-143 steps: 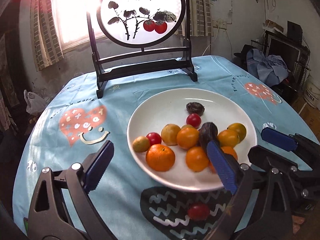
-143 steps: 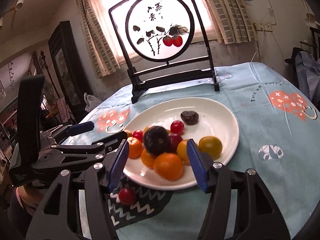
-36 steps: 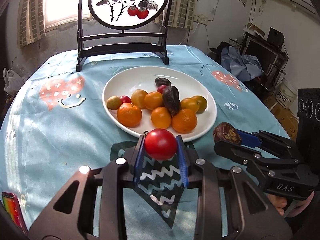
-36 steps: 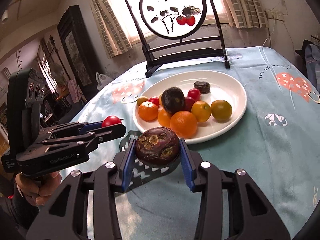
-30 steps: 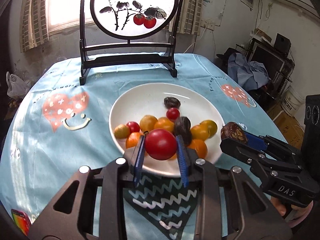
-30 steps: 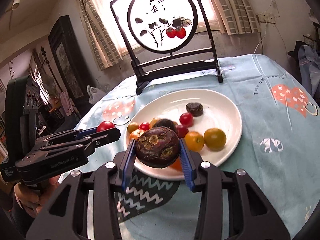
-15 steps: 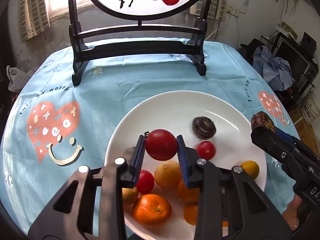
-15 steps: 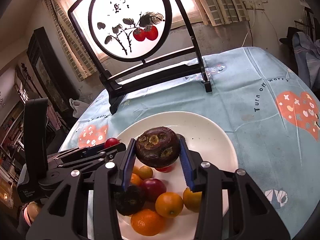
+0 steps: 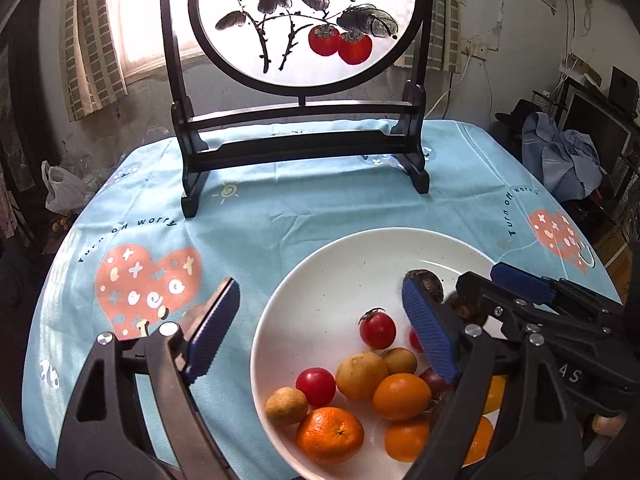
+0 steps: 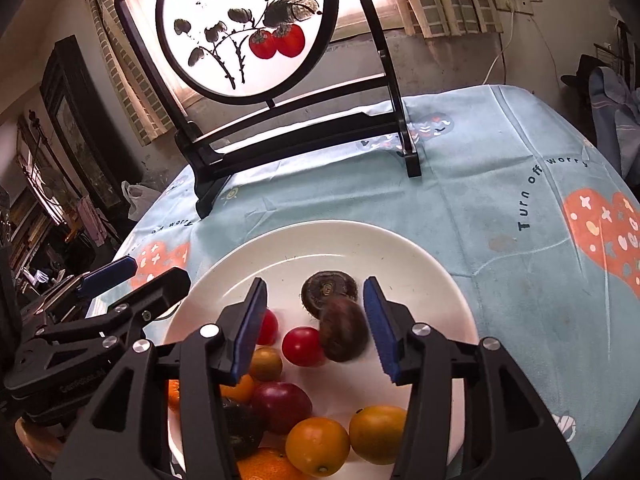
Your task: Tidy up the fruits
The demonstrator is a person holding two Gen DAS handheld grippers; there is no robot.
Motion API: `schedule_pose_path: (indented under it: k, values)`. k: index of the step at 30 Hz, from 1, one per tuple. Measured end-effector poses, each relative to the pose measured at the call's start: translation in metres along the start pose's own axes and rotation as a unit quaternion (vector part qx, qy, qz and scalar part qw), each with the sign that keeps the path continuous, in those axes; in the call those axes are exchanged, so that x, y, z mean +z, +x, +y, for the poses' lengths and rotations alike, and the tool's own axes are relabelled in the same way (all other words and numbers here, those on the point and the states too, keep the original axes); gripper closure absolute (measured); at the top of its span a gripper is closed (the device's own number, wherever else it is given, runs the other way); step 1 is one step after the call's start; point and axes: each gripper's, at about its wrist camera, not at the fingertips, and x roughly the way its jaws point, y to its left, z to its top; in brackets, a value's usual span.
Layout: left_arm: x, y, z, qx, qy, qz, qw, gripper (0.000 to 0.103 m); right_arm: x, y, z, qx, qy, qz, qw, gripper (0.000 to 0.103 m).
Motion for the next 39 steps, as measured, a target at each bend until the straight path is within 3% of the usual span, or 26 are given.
schedule_pose_path:
  k: [4,5,14,15,16,17,22,26,28,32,39]
  values:
    - [-0.003,-0.017,0.006,0.009,-0.012,-0.009,0.9999,0.013,-0.002,-0.015,0.008,-0.008,-0.013,-0.008,1.000,0.045]
    - [-0.004,-0.023,0.008,0.006,-0.017,-0.012,0.9998,0.013,-0.004,-0.021,0.010,-0.010,-0.015,-0.011,1.000,0.037]
    - [-0.044,-0.096,0.015,0.002,-0.014,-0.044,0.9990,0.003,-0.049,-0.090,0.032,-0.014,-0.059,-0.029,0.998,0.033]
    - [-0.051,-0.104,0.016,0.003,-0.011,-0.048,0.9988,0.003,-0.057,-0.098,0.034,-0.011,-0.066,-0.028,0.997,0.029]
    - [-0.060,-0.113,0.018,0.005,-0.010,-0.050,0.9987,0.002,-0.066,-0.105,0.037,-0.010,-0.075,-0.023,0.997,0.004]
    - [-0.067,-0.120,0.019,0.005,-0.010,-0.051,0.9986,0.002,-0.074,-0.111,0.040,-0.010,-0.083,-0.021,0.996,0.001]
    - [-0.111,-0.143,0.023,0.010,-0.005,-0.049,0.9987,0.002,-0.119,-0.143,0.045,-0.024,-0.127,-0.075,0.989,0.001]
    - [-0.141,-0.144,0.024,0.009,-0.002,-0.042,0.9991,0.002,-0.143,-0.140,0.034,-0.043,-0.132,-0.064,0.988,0.001]
    - [-0.152,-0.138,0.021,0.008,0.003,-0.036,0.9993,0.002,-0.155,-0.136,0.028,-0.063,-0.135,-0.081,0.985,0.001]
    - [-0.162,-0.125,0.016,0.022,0.011,-0.006,0.9997,0.002,-0.164,-0.130,0.031,-0.072,-0.153,-0.066,0.983,0.001]
    - [-0.167,-0.127,0.012,0.009,0.016,-0.006,0.9998,0.002,-0.171,-0.131,0.041,-0.072,-0.184,-0.066,0.978,0.001]
